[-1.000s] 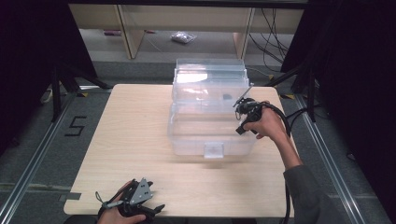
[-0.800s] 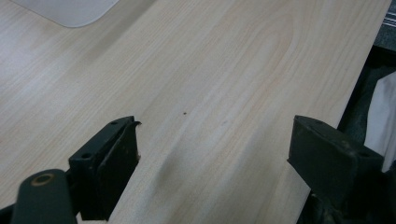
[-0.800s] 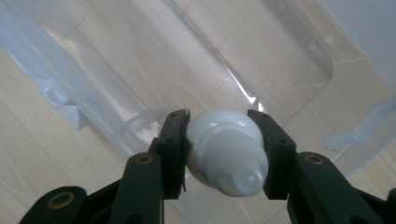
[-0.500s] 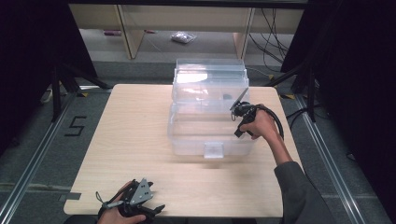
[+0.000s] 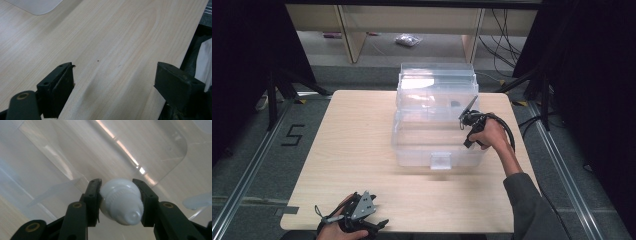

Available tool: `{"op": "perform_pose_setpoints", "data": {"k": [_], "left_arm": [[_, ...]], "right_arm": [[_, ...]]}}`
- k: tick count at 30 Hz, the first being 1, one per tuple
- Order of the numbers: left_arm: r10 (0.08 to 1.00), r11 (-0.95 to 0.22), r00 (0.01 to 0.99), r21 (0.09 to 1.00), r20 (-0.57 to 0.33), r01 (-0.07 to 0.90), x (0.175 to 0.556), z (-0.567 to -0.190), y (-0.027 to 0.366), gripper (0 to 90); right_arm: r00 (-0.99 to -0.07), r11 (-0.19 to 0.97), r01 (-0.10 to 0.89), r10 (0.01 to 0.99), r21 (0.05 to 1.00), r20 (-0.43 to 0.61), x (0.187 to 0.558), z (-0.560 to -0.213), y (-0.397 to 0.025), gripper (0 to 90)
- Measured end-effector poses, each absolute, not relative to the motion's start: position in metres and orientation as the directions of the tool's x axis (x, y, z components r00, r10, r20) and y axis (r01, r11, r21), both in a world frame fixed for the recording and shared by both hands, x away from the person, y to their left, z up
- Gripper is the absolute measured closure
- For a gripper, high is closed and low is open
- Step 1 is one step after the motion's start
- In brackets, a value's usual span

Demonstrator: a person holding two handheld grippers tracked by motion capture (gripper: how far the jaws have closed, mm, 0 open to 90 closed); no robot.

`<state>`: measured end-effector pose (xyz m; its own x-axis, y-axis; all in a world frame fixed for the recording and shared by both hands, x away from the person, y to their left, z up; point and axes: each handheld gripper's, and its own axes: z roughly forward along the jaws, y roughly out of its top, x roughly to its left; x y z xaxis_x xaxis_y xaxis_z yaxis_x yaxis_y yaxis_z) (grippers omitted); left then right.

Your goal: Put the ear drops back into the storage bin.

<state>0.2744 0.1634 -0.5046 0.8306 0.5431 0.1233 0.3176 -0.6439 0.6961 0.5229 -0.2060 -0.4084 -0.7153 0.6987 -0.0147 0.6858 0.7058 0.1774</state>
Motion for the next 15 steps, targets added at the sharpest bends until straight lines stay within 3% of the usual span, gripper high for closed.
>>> {"op": "perform_pose_setpoints", "data": {"k": [15], "left_arm": [[0.544,-0.644,0.830,0.696,0.124,0.319,0.274,-0.505,0.163,15.4]], "right_arm": [[-0.665,0.657,0.743,0.746,0.131,0.027,0.527,-0.426,-0.207,60.1]]}}
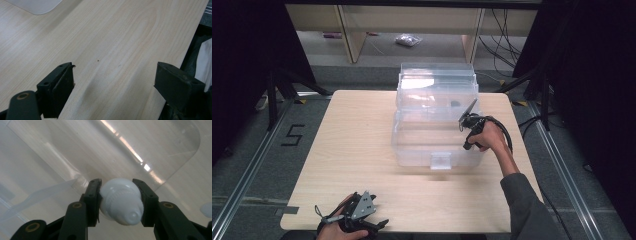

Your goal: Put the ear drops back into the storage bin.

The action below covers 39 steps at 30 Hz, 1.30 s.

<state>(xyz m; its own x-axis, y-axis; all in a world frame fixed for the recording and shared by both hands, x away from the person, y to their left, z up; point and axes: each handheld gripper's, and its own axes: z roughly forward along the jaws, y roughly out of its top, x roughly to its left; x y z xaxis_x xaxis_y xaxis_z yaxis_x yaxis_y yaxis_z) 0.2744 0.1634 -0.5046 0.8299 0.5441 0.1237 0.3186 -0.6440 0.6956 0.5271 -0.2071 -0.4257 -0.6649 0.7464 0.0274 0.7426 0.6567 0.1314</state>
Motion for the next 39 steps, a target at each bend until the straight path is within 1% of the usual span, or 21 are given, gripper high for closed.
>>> {"op": "perform_pose_setpoints", "data": {"k": [4,5,9,12,13,16,17,20,22,25,27,28,29,30,31,32,35,37,38,39], "left_arm": [[0.535,-0.649,0.836,0.695,0.127,0.310,0.275,-0.504,0.164,15.4],[0.534,-0.648,0.836,0.696,0.126,0.309,0.275,-0.504,0.164,15.4],[0.533,-0.649,0.836,0.695,0.127,0.308,0.275,-0.504,0.164,15.4],[0.534,-0.648,0.836,0.696,0.125,0.309,0.275,-0.504,0.164,15.4],[0.533,-0.649,0.837,0.695,0.125,0.310,0.275,-0.504,0.164,15.4],[0.543,-0.640,0.832,0.697,0.112,0.324,0.274,-0.505,0.164,15.4],[0.542,-0.642,0.832,0.697,0.117,0.321,0.274,-0.505,0.164,15.4],[0.533,-0.648,0.836,0.696,0.126,0.308,0.275,-0.504,0.164,15.4],[0.541,-0.642,0.833,0.696,0.113,0.322,0.275,-0.505,0.164,15.4],[0.543,-0.640,0.833,0.697,0.111,0.324,0.275,-0.505,0.163,15.4],[0.546,-0.636,0.831,0.699,0.107,0.328,0.275,-0.505,0.163,15.4],[0.546,-0.625,0.832,0.707,0.093,0.332,0.274,-0.506,0.162,15.4],[0.543,-0.641,0.833,0.696,0.112,0.324,0.275,-0.505,0.163,15.4],[0.543,-0.641,0.833,0.696,0.112,0.324,0.275,-0.505,0.163,15.4],[0.543,-0.639,0.832,0.697,0.109,0.326,0.275,-0.505,0.163,15.4],[0.542,-0.640,0.833,0.696,0.112,0.324,0.275,-0.505,0.163,15.4],[0.544,-0.639,0.832,0.696,0.110,0.326,0.275,-0.505,0.163,15.4],[0.531,-0.651,0.838,0.694,0.128,0.307,0.275,-0.504,0.164,15.4],[0.540,-0.641,0.834,0.697,0.112,0.322,0.275,-0.505,0.163,15.4],[0.543,-0.639,0.833,0.697,0.110,0.325,0.275,-0.505,0.163,15.4]], "right_arm": [[-0.662,0.655,0.746,0.750,0.120,0.019,0.527,-0.427,-0.207,60.1],[-0.675,0.667,0.734,0.738,0.125,0.023,0.528,-0.428,-0.207,60.1],[-0.661,0.654,0.747,0.750,0.119,0.021,0.527,-0.428,-0.205,60.1],[-0.685,0.680,0.726,0.728,0.106,0.022,0.528,-0.430,-0.206,60.1],[-0.680,0.676,0.730,0.733,0.099,0.015,0.528,-0.430,-0.205,60.0],[-0.667,0.663,0.742,0.745,0.100,0.014,0.527,-0.429,-0.205,59.9],[-0.673,0.668,0.736,0.739,0.113,0.014,0.526,-0.427,-0.206,59.4],[-0.660,0.656,0.748,0.751,0.102,0.014,0.524,-0.424,-0.205,59.6],[-0.679,0.673,0.731,0.734,0.115,0.019,0.523,-0.422,-0.207,59.4],[-0.674,0.666,0.733,0.739,0.136,0.013,0.519,-0.417,-0.206,57.2],[-0.694,0.684,0.711,0.720,0.161,0.010,0.518,-0.413,-0.208,55.6],[-0.677,0.667,0.727,0.736,0.161,0.010,0.516,-0.411,-0.208,53.8],[-0.674,0.665,0.728,0.739,0.164,-0.006,0.515,-0.408,-0.208,51.7],[-0.674,0.665,0.728,0.739,0.164,-0.006,0.515,-0.408,-0.208,51.7],[-0.714,0.704,0.682,0.700,0.197,-0.028,0.517,-0.406,-0.210,50.5],[-0.684,0.673,0.714,0.729,0.194,-0.016,0.513,-0.402,-0.208,49.6],[-0.698,0.681,0.690,0.716,0.247,-0.026,0.510,-0.391,-0.207,44.2],[-0.704,0.688,0.681,0.709,0.250,-0.033,0.508,-0.389,-0.206,42.9],[-0.699,0.682,0.685,0.715,0.254,-0.035,0.507,-0.386,-0.205,40.7],[-0.709,0.692,0.668,0.704,0.274,-0.049,0.505,-0.383,-0.204,37.4]]}}
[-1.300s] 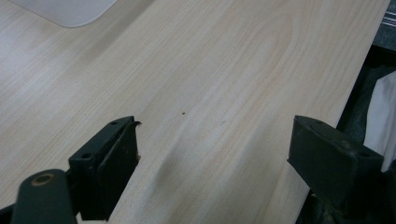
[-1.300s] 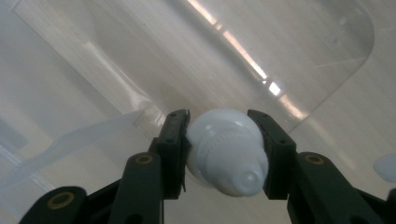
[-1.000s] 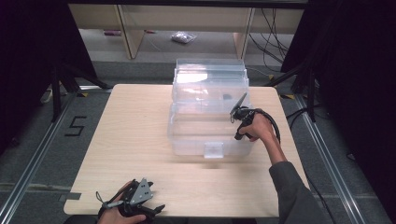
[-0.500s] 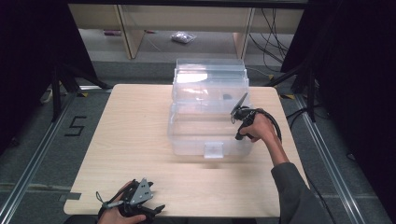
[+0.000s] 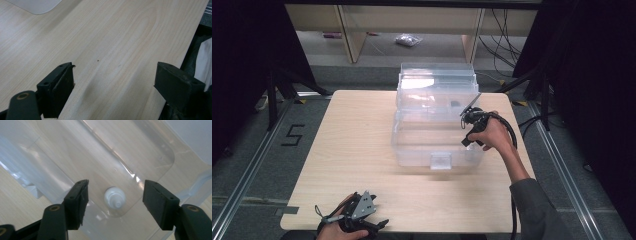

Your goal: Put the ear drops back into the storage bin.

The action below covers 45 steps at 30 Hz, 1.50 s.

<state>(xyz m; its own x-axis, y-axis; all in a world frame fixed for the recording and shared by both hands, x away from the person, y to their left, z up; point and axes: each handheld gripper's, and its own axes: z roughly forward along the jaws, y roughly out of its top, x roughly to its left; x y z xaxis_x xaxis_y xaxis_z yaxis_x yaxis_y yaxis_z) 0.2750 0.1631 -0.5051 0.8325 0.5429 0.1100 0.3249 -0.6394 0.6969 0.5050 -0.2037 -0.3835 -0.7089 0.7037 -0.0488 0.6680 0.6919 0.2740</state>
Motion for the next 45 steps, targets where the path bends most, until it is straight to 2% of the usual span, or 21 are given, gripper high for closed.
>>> {"op": "perform_pose_setpoints", "data": {"k": [1,3,4,11,14,16,20,30,42,45], "left_arm": [[0.529,-0.657,0.838,0.689,0.133,0.305,0.276,-0.504,0.164,15.4],[0.532,-0.642,0.840,0.698,0.108,0.317,0.275,-0.505,0.164,15.4],[0.529,-0.653,0.839,0.693,0.130,0.305,0.276,-0.504,0.164,15.4],[0.534,-0.652,0.836,0.692,0.128,0.310,0.276,-0.504,0.164,15.4],[0.533,-0.650,0.836,0.693,0.126,0.310,0.275,-0.504,0.164,15.4],[0.543,-0.641,0.832,0.696,0.112,0.325,0.275,-0.505,0.163,15.4],[0.548,-0.629,0.831,0.703,0.098,0.332,0.275,-0.506,0.163,15.4],[0.532,-0.652,0.837,0.693,0.129,0.308,0.276,-0.504,0.164,15.4],[0.545,-0.641,0.831,0.695,0.113,0.326,0.275,-0.505,0.163,15.4],[0.544,-0.640,0.832,0.697,0.111,0.325,0.275,-0.505,0.163,15.4]], "right_arm": [[-0.702,0.684,0.674,0.710,0.278,-0.047,0.503,-0.382,-0.203,36.2],[-0.699,0.678,0.670,0.713,0.302,-0.048,0.502,-0.380,-0.202,33.9],[-0.696,0.673,0.673,0.717,0.306,-0.046,0.500,-0.379,-0.201,33.4],[-0.702,0.665,0.655,0.711,0.359,-0.035,0.492,-0.370,-0.200,30.0],[-0.687,0.639,0.673,0.727,0.372,-0.005,0.486,-0.368,-0.198,29.6],[-0.710,0.658,0.640,0.703,0.396,-0.022,0.486,-0.369,-0.200,28.8],[-0.698,0.638,0.648,0.716,0.416,-0.011,0.480,-0.368,-0.199,28.8],[-0.712,0.635,0.619,0.702,0.463,-0.011,0.471,-0.363,-0.199,28.6],[-0.703,0.602,0.620,0.711,0.503,0.015,0.452,-0.362,-0.201,26.3],[-0.724,0.614,0.585,0.690,0.529,0.000,0.447,-0.363,-0.201,26.3]]}}
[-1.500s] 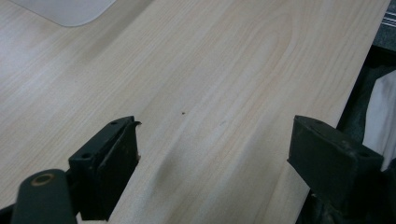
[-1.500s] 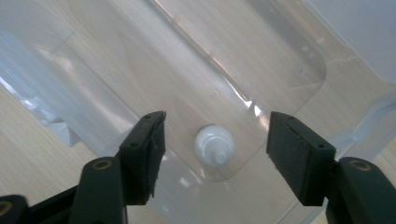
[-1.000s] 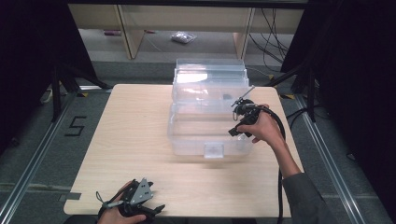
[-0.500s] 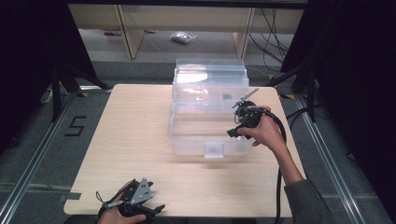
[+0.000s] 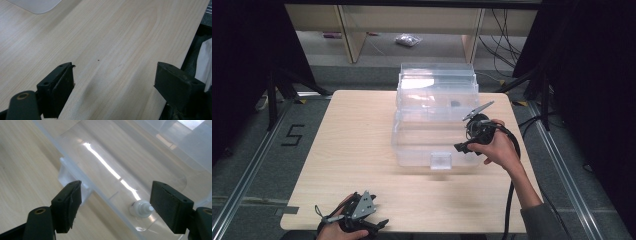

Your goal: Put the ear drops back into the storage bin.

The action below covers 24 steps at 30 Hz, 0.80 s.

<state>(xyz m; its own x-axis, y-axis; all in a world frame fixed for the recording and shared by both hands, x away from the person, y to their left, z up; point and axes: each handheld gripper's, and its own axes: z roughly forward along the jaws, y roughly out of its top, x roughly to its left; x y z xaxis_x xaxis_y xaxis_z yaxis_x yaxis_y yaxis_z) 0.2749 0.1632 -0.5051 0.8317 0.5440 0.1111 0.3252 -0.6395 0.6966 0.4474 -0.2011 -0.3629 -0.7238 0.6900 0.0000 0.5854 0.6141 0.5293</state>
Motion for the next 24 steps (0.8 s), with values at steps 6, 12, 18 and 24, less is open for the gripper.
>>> {"op": "perform_pose_setpoints", "data": {"k": [6,12,18,24], "left_arm": [[0.534,-0.641,0.838,0.701,0.112,0.315,0.275,-0.505,0.163,15.4],[0.534,-0.646,0.839,0.691,0.107,0.323,0.275,-0.504,0.164,15.3],[0.537,-0.641,0.837,0.697,0.107,0.322,0.275,-0.505,0.164,15.4],[0.543,-0.632,0.834,0.701,0.097,0.330,0.274,-0.505,0.163,15.4]], "right_arm": [[-0.737,0.620,0.573,0.676,0.537,0.006,0.439,-0.363,-0.200,26.3],[-0.748,0.614,0.556,0.664,0.560,0.015,0.431,-0.366,-0.198,26.3],[-0.747,0.603,0.552,0.665,0.576,0.019,0.421,-0.366,-0.195,26.2],[-0.757,0.606,0.543,0.653,0.581,0.028,0.412,-0.369,-0.193,26.1]]}}
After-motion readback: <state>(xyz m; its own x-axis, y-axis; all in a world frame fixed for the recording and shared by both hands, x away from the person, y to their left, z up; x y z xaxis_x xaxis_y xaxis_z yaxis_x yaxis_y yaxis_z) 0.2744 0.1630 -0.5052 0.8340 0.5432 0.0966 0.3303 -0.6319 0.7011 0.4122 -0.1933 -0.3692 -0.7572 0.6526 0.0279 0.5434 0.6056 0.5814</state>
